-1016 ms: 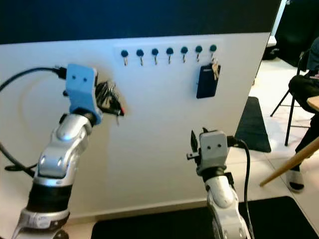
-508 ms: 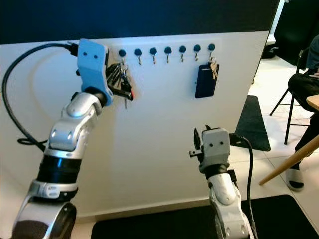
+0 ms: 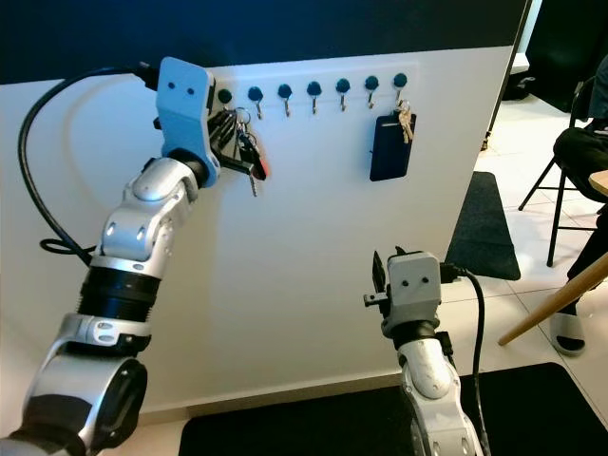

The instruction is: Hang keys on a hook

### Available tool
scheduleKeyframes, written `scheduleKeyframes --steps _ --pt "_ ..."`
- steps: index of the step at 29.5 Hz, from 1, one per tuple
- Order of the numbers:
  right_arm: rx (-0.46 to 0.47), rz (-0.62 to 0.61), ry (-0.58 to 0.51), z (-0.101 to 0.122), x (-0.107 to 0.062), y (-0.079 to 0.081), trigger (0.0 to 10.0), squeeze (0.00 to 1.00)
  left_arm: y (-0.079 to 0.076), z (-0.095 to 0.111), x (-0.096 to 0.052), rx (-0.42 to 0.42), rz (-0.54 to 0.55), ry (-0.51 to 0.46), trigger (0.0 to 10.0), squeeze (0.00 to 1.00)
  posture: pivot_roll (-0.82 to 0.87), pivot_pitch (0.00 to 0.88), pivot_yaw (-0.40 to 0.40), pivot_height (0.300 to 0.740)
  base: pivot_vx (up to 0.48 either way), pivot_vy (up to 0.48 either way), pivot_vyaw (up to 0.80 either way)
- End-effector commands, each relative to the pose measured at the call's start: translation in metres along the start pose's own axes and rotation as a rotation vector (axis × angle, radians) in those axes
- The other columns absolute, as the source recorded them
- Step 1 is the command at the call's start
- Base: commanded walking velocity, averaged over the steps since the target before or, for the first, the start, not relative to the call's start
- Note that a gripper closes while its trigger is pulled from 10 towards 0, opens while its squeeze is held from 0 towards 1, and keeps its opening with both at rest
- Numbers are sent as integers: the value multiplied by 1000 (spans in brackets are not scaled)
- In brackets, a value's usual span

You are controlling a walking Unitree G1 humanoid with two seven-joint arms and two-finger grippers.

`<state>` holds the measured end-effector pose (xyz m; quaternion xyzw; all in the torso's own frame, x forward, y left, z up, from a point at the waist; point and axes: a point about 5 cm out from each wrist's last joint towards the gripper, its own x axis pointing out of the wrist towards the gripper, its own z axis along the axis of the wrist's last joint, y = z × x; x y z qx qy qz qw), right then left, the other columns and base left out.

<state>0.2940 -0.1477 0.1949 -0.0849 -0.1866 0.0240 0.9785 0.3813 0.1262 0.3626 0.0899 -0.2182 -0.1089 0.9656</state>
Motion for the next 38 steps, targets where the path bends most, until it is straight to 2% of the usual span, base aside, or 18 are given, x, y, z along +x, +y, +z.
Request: scheduleKeyframes --steps 1,9,15,30,38 --pt "-6 -7 -1 0 -3 0 10000 0 10 10 2 20 25 -38 10000 0 7 178 103 740 0 0 0" --pt "-8 -10 1 0 -4 -1 10000 0 26 7 4 19 89 -30 10000 0 5 179 103 740 0 0 0" --pt "-9 -7 -2 1 -3 -1 10000 0 24 -2 4 2 90 -11 10000 0 3 179 97 740 0 0 0" --pt "-13 3 -5 1 -2 -1 10000 0 30 1 6 2 106 -22 10000 0 -1 171 89 740 0 0 0" --pt "-18 1 -4 1 -2 -3 10000 0 43 3 6 13 156 -20 10000 0 -7 167 89 740 0 0 0"
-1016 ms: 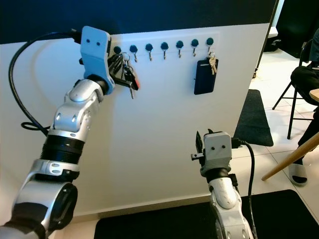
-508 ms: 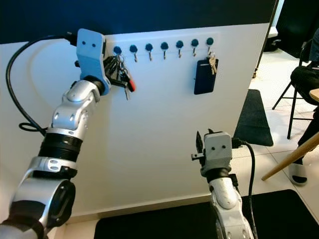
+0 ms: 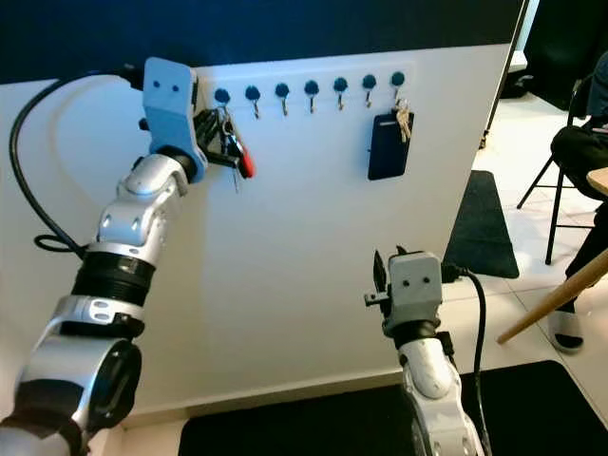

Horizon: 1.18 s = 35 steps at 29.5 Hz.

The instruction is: Hang keys on a hook

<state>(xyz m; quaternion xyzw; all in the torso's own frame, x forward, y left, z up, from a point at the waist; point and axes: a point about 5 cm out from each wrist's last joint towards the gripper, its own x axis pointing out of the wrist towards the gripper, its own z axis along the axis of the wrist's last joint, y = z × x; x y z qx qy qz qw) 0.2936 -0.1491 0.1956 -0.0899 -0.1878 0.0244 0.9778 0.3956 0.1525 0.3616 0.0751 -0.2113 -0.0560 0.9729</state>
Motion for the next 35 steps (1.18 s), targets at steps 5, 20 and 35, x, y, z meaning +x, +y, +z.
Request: scheduleKeyframes --steps 5,20,35 --pt "-9 0 -2 0 -3 -1 10000 0 19 15 1 25 56 -47 10000 0 -9 166 87 740 0 0 0" --pt "-8 1 1 0 -2 -1 10000 0 -1 13 -7 92 -71 -73 10000 0 -5 176 86 740 0 0 0" --pt "-6 -2 2 0 -2 -1 10000 0 -11 7 -2 98 -76 -45 10000 0 -3 179 88 740 0 0 0"
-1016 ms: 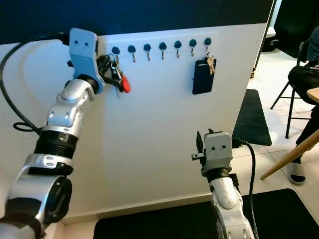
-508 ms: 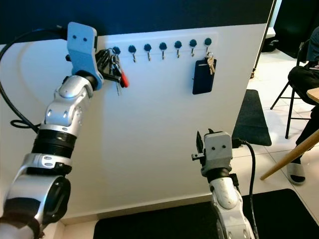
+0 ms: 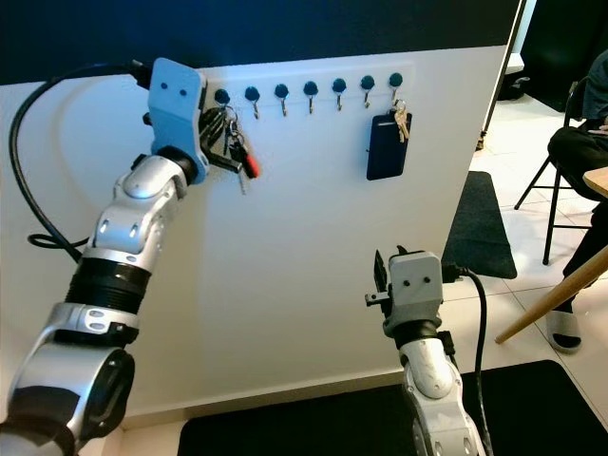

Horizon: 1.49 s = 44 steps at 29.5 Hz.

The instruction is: Hang keys on a hook

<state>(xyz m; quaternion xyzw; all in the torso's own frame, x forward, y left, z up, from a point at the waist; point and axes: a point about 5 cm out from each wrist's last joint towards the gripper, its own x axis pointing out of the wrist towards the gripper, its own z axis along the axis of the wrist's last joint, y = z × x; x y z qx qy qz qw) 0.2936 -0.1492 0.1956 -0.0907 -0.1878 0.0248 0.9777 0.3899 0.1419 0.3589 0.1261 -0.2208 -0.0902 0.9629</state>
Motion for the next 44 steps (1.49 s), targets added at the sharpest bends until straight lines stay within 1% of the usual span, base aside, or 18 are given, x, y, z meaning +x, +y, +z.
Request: scheduleKeyframes --steps 1,7,17,24,28,30,33,37,39,40,41,42,44 --pt "-4 -3 3 0 -2 0 10000 0 2 6 3 15 17 -20 10000 0 -3 179 88 740 0 0 0" --pt "-3 -5 3 0 -4 0 10000 0 6 2 7 27 63 8 10000 0 -3 185 92 740 0 0 0" --pt "-3 -4 7 0 -4 0 10000 0 7 6 13 25 80 2 10000 0 -5 190 93 740 0 0 0" --pt "-3 -6 8 0 -5 0 10000 0 3 9 15 23 66 -11 10000 0 -4 192 96 740 0 0 0" --pt "-2 -7 8 0 -5 0 10000 0 0 3 16 60 65 11 10000 0 -4 192 96 740 0 0 0" --pt "-2 -8 7 0 -5 0 10000 0 -1 2 16 61 62 13 10000 0 -5 193 96 740 0 0 0" --pt "-2 -9 6 1 -5 0 10000 0 -5 5 17 0 52 8 10000 0 -5 194 97 740 0 0 0" --pt "-2 -10 6 1 -5 0 10000 0 -5 9 18 -10 45 -10 10000 0 -5 195 97 740 0 0 0" --pt "-1 -10 7 0 -5 0 10000 0 -7 6 19 22 40 4 10000 0 -3 194 98 740 0 0 0" --pt "-1 -10 7 0 -5 0 10000 0 -7 6 19 22 40 4 10000 0 -3 194 98 740 0 0 0" --pt "-1 -10 8 0 -5 0 10000 0 -8 2 18 38 37 24 10000 0 -4 194 98 740 0 0 0" --pt "-1 -10 7 0 -5 0 10000 0 -11 -8 17 64 30 58 10000 0 -5 194 99 740 0 0 0" --pt "-1 -11 7 0 -5 0 10000 0 -13 -14 15 75 21 82 10000 0 -6 194 100 740 0 0 0"
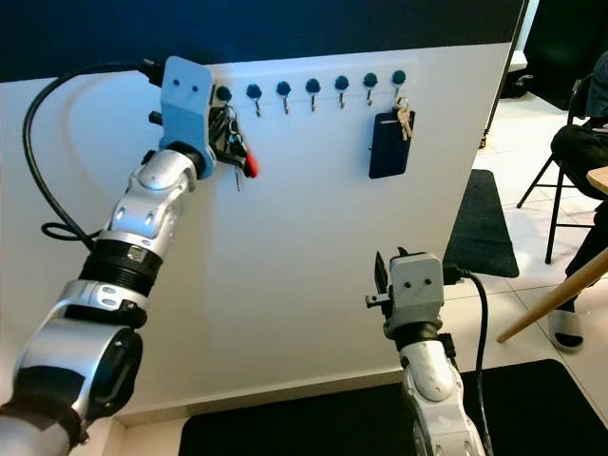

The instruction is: Hang keys on a hook

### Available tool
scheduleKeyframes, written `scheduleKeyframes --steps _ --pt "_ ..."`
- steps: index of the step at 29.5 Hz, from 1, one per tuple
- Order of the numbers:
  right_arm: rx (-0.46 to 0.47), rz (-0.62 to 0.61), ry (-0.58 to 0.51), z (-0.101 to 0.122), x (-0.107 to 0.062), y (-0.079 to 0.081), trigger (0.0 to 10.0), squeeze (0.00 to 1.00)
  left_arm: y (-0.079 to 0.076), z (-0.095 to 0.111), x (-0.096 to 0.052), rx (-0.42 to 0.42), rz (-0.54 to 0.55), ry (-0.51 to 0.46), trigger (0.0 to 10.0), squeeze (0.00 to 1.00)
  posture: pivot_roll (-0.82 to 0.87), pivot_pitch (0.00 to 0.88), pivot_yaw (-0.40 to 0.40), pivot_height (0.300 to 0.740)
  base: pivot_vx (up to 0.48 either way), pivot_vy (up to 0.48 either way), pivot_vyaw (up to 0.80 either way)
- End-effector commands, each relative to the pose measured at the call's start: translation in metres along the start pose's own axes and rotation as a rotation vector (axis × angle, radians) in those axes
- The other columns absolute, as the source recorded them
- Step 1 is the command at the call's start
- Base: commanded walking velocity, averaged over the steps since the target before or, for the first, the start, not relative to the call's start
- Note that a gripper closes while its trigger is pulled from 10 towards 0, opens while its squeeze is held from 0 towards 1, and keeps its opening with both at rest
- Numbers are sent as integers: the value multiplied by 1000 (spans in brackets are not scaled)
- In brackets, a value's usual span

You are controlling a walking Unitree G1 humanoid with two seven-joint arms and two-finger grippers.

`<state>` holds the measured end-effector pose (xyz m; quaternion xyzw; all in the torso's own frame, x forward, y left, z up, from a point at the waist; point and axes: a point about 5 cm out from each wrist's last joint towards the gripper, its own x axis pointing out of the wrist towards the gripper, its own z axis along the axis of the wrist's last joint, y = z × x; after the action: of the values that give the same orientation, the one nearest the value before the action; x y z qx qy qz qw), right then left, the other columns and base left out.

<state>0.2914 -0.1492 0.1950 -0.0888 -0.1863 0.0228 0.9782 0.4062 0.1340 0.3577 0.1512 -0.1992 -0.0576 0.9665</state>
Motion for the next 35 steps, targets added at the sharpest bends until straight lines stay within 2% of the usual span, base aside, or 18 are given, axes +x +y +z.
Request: scheduleKeyframes --steps 1,11,12,16,17,18,19,20,21,23,27,29,32,34,35 --pt "-4 -7 3 0 -2 0 10000 0 -8 -7 -1 19 -26 25 10000 0 -6 194 100 740 0 0 0" --pt "-5 -6 5 0 -3 -1 10000 0 -13 -21 -8 8 -53 51 10000 0 -7 191 97 740 0 0 0" --pt "-5 -6 5 0 -3 -1 10000 0 -11 -22 -9 -4 -47 50 10000 1000 -8 188 98 740 0 0 0" --pt "-6 -6 4 -1 -3 -1 10000 0 -8 -22 -11 -47 -37 35 10000 1000 -8 187 97 740 0 0 0" --pt "-7 -6 4 -1 -3 -1 10000 0 -3 -16 -17 -156 -29 -33 10000 1000 -10 184 98 740 0 0 0" --pt "-7 -6 4 -1 -3 -1 10000 0 -1 -13 -19 -200 -20 -66 10000 1000 -10 184 98 740 0 0 0" --pt "-7 -6 4 -1 -3 -1 10000 0 -1 -13 -19 -200 -20 -66 10000 1000 -10 184 98 740 0 0 0" --pt "-8 -5 4 -1 -3 -1 10000 0 2 -11 -24 -252 -11 -96 10000 467 -10 183 98 740 0 0 0" --pt "-8 -6 4 -1 -3 -1 10000 0 4 -11 -28 -284 -1 -118 10000 0 -10 182 98 740 0 0 0" --pt "-9 -6 6 -1 -4 -1 10000 0 6 -12 -37 -327 6 -149 10000 0 -7 180 98 740 0 0 0" --pt "-10 -5 9 -3 -5 -1 10000 0 3 -21 -50 -331 3 -130 10000 0 -2 176 97 740 0 0 0" --pt "-9 -5 14 -4 -6 -1 10000 0 -2 -33 -64 -278 -6 -95 10000 0 2 173 97 740 0 0 0" --pt "-5 -12 21 -7 -7 -2 10000 0 -20 -56 -94 -181 -61 -27 10000 0 6 171 98 740 0 0 0" --pt "-1 -19 29 -8 -9 -3 10000 0 -30 -65 -109 -185 -81 12 10000 0 6 171 98 740 0 0 0" --pt "-1 -19 29 -8 -9 -3 10000 0 -30 -65 -109 -185 -81 12 10000 0 6 171 98 740 0 0 0"
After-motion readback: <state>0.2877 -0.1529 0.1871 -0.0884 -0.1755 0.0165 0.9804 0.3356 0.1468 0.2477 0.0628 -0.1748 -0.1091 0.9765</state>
